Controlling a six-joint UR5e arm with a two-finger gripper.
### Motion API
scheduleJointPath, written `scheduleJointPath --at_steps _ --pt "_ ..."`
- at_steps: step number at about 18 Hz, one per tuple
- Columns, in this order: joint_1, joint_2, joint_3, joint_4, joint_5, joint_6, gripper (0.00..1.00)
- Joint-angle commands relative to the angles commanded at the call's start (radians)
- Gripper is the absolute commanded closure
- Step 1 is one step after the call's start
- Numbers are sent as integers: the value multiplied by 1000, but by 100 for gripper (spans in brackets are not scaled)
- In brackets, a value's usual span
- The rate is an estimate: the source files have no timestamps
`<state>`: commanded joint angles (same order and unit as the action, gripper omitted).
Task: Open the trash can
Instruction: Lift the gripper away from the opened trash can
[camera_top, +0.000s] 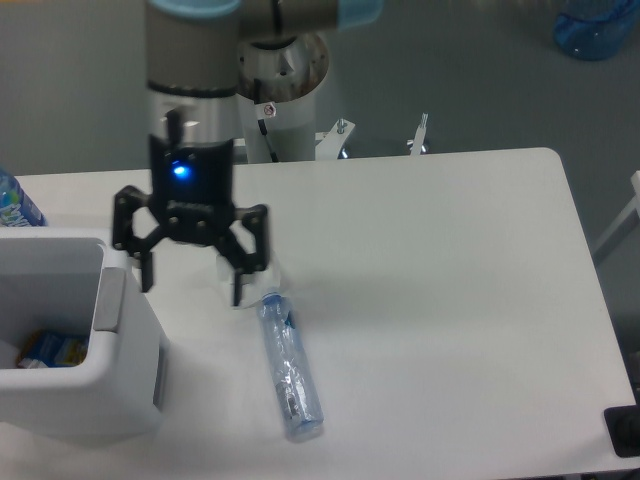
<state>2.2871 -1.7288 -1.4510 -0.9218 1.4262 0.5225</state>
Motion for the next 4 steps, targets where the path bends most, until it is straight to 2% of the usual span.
scheduleJointPath --at_steps 2,4 --pt "5 8 -6 -47 62 100 0" --pt "20 14 -5 -94 69 164 0"
